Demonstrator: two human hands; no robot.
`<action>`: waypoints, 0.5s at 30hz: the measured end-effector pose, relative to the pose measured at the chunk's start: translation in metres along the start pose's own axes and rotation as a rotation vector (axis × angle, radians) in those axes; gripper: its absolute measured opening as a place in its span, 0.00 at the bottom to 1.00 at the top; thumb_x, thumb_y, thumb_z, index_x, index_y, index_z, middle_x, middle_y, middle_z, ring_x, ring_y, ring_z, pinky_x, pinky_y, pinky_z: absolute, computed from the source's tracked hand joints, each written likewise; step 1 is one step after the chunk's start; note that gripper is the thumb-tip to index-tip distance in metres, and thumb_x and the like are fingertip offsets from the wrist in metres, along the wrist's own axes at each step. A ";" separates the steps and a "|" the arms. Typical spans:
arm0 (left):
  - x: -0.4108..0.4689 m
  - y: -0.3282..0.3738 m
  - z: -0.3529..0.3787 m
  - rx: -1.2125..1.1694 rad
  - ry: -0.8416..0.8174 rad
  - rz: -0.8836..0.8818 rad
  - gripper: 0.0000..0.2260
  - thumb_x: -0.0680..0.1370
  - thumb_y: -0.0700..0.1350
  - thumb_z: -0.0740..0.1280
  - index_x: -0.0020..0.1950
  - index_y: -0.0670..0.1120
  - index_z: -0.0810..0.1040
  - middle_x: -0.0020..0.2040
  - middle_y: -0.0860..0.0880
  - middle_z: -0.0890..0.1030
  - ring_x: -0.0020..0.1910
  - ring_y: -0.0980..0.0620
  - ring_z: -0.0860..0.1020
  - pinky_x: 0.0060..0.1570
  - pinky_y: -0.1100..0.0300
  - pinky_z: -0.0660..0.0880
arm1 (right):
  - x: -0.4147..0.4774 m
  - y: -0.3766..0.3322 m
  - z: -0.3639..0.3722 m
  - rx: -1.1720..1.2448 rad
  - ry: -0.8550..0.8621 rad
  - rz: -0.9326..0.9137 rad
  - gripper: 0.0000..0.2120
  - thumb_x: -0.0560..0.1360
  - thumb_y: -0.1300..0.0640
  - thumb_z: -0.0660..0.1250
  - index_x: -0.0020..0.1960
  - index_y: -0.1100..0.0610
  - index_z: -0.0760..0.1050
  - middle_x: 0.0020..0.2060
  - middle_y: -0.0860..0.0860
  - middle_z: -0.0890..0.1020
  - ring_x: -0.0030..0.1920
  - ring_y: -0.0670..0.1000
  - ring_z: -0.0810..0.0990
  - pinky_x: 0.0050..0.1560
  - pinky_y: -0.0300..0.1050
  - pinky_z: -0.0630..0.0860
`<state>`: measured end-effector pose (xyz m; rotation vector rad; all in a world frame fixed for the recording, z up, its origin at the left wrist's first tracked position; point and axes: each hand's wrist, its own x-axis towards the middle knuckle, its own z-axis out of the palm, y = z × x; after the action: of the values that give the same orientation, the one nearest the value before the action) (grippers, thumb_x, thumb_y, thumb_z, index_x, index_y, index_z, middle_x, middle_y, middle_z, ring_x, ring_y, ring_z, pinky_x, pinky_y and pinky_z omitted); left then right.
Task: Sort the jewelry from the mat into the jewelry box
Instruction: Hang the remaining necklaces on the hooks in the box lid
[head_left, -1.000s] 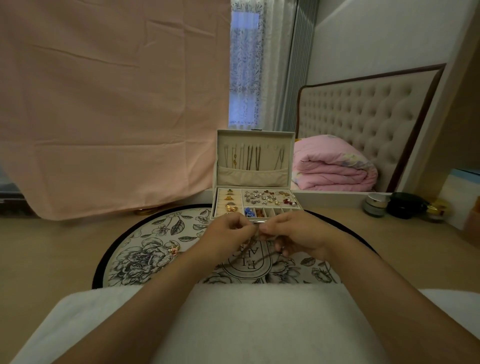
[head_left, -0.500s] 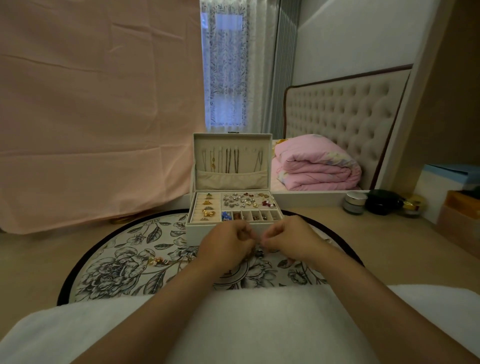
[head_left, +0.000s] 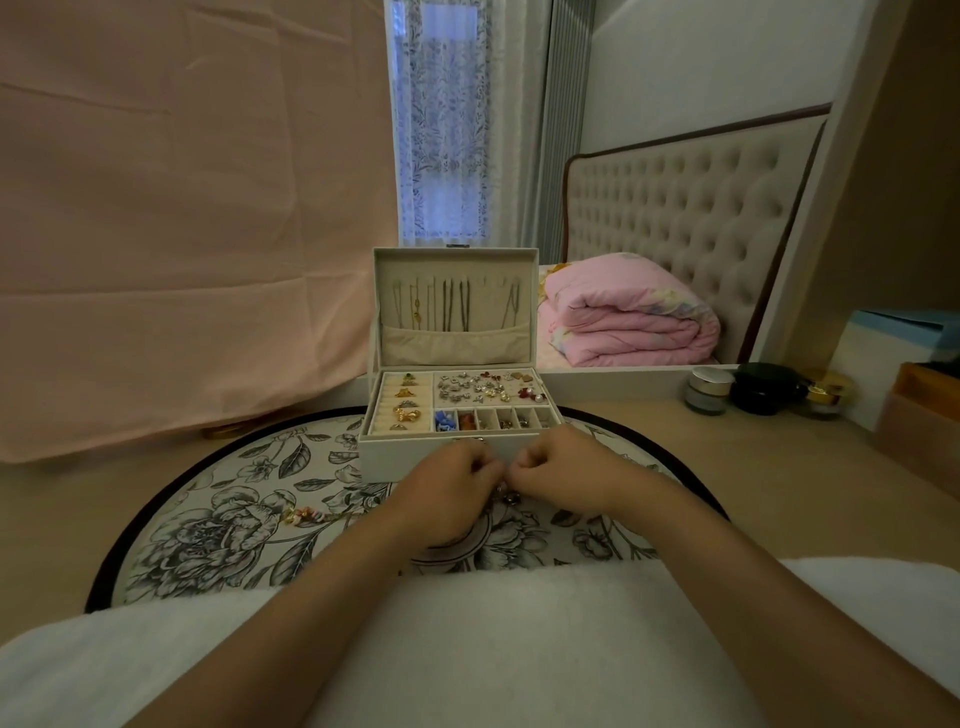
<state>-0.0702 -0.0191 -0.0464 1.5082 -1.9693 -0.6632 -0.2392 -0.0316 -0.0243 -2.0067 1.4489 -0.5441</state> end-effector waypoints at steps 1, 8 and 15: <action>-0.001 0.004 -0.003 -0.104 -0.019 -0.040 0.10 0.82 0.48 0.62 0.46 0.46 0.78 0.37 0.50 0.77 0.33 0.55 0.72 0.37 0.57 0.72 | -0.001 -0.001 -0.001 0.023 -0.017 -0.019 0.12 0.75 0.56 0.68 0.33 0.54 0.76 0.27 0.47 0.73 0.29 0.45 0.70 0.35 0.42 0.71; -0.003 0.008 -0.023 -0.657 -0.133 -0.219 0.15 0.74 0.52 0.64 0.53 0.44 0.79 0.42 0.48 0.76 0.40 0.51 0.71 0.41 0.58 0.68 | -0.005 -0.007 -0.009 0.641 -0.159 -0.003 0.04 0.79 0.58 0.67 0.47 0.55 0.80 0.33 0.49 0.75 0.28 0.47 0.66 0.28 0.41 0.61; -0.009 -0.004 -0.029 -0.623 -0.155 -0.044 0.07 0.79 0.52 0.66 0.48 0.53 0.83 0.43 0.54 0.81 0.46 0.52 0.76 0.52 0.54 0.69 | -0.008 -0.013 -0.007 0.837 -0.270 0.032 0.11 0.81 0.57 0.59 0.42 0.54 0.75 0.33 0.49 0.68 0.29 0.47 0.63 0.31 0.42 0.60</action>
<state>-0.0455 -0.0131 -0.0299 1.1367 -1.6124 -1.3004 -0.2375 -0.0224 -0.0099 -1.3192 0.8702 -0.6877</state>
